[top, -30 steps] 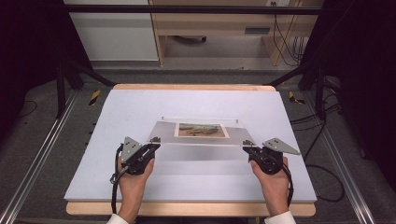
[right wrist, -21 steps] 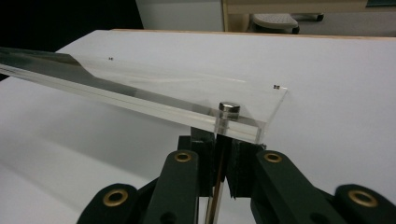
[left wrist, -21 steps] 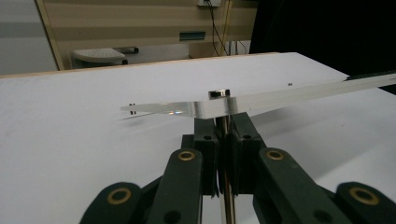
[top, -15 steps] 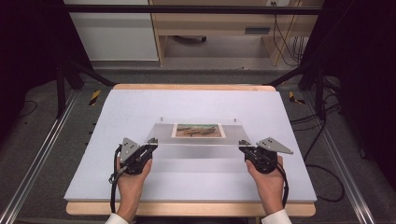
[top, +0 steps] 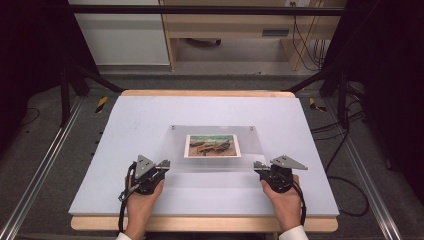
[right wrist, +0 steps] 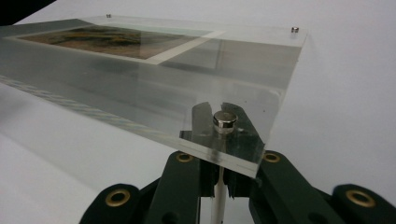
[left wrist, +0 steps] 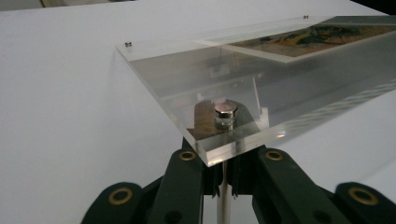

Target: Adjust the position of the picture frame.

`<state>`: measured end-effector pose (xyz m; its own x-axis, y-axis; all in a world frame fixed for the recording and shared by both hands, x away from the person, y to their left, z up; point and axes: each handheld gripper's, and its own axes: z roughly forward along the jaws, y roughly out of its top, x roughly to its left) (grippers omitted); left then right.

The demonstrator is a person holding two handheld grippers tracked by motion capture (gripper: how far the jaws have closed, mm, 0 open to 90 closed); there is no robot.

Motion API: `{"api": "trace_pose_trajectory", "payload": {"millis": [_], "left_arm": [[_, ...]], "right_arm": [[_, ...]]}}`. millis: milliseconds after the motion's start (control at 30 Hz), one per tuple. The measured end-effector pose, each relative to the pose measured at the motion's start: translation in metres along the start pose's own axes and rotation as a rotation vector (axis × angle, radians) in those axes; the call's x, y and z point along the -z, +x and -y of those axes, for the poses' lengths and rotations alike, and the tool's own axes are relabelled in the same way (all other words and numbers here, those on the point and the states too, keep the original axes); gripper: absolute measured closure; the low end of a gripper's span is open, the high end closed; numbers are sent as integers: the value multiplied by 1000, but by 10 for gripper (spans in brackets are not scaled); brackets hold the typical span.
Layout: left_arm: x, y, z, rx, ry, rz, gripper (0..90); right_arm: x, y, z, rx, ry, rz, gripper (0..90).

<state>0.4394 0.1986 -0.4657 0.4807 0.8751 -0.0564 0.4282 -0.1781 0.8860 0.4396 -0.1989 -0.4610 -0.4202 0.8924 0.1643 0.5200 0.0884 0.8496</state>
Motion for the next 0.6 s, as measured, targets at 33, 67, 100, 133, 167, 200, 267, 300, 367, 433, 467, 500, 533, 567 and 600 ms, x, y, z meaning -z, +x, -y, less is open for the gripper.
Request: {"api": "trace_pose_trajectory", "payload": {"millis": [33,67,100,133,167,200,267,300,367,433,467,500,533,567,600], "left_arm": [[-1,0,0,-4,11,2,832],[-2,-1,1,-6,16,1,832],[-2,0,1,-9,21,0,832],[-3,0,2,-10,23,-2,832],[-4,1,3,-12,26,-6,832],[-5,2,3,-12,27,-8,832],[-6,3,4,-11,34,-9,833],[-7,3,4,-10,37,-7,833],[-8,4,5,-5,42,-2,833],[-9,4,5,-8,45,-1,833],[-9,4,5,-7,47,1,833],[-9,4,6,-10,50,1,833],[-9,4,6,-10,51,1,833],[-10,4,6,-8,51,1,832],[-10,5,6,-11,55,-1,833]], "right_arm": [[0,-1,0,-2,1,1,842],[-1,-1,1,-2,5,4,841],[-2,-2,2,-6,8,5,841],[-3,-2,2,-3,15,6,841],[-4,-1,3,0,18,6,841],[-4,-1,4,-1,23,6,841],[-6,0,4,6,31,7,840],[-7,0,5,3,36,10,840],[-9,0,5,3,43,11,840],[-10,-1,5,9,44,16,840],[-10,-2,5,11,44,18,840],[-11,-2,6,10,45,19,840],[-11,-1,6,6,47,18,839],[-11,-1,6,5,51,19,840],[-12,-1,6,9,52,21,839]]}}
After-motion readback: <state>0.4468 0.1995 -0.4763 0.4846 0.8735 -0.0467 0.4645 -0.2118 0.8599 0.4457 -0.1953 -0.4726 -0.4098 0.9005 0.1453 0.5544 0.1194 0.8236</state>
